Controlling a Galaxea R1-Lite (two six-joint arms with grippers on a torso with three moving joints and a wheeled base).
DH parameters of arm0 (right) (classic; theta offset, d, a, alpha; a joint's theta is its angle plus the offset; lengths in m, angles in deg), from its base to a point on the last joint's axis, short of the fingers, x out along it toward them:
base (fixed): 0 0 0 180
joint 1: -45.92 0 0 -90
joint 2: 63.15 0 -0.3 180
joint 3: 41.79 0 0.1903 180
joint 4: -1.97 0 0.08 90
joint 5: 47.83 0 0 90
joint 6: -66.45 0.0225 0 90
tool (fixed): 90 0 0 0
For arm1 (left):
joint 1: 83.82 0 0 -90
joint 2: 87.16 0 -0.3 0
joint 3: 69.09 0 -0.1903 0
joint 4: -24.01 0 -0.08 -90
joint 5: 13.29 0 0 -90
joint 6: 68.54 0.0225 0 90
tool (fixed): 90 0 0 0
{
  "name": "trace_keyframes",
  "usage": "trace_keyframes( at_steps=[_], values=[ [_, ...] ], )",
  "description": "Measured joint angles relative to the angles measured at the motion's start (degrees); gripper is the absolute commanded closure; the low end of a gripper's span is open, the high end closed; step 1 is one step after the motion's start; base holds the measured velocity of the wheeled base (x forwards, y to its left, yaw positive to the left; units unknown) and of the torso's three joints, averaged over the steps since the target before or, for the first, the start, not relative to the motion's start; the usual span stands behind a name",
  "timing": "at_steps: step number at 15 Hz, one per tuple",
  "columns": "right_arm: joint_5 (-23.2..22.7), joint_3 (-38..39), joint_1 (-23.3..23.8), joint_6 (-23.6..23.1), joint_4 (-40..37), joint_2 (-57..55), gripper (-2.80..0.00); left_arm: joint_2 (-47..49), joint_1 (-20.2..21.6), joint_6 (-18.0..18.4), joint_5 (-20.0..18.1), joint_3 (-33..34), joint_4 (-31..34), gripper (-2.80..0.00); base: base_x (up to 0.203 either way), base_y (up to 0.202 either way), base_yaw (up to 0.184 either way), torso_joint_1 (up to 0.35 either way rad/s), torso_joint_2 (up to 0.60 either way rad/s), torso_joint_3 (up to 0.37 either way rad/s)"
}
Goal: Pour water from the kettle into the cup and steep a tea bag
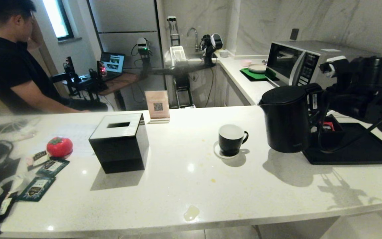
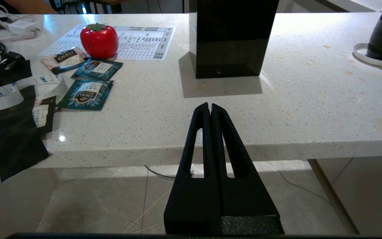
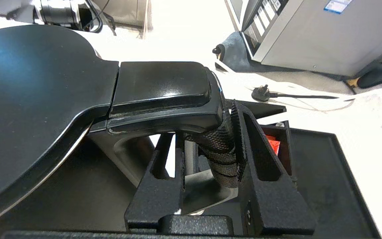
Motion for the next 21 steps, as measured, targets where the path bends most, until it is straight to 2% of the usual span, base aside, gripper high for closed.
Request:
trace_keyframes(
  at_steps=[13,21],
  values=[
    [0.0,-5.76,-2.45,-8.64,0.26,-4.37,0.0,0.0,0.0,0.0,-0.01,0.0,0.0,0.0,0.0,0.0,0.0,0.0,0.0,0.0],
    [0.02,-9.22,-4.18,-11.65,0.57,-6.82,0.0,0.0,-0.02,-0.01,0.0,0.0,0.0,0.0,0.0,0.0,0.0,0.0,0.0,0.0]
  ],
)
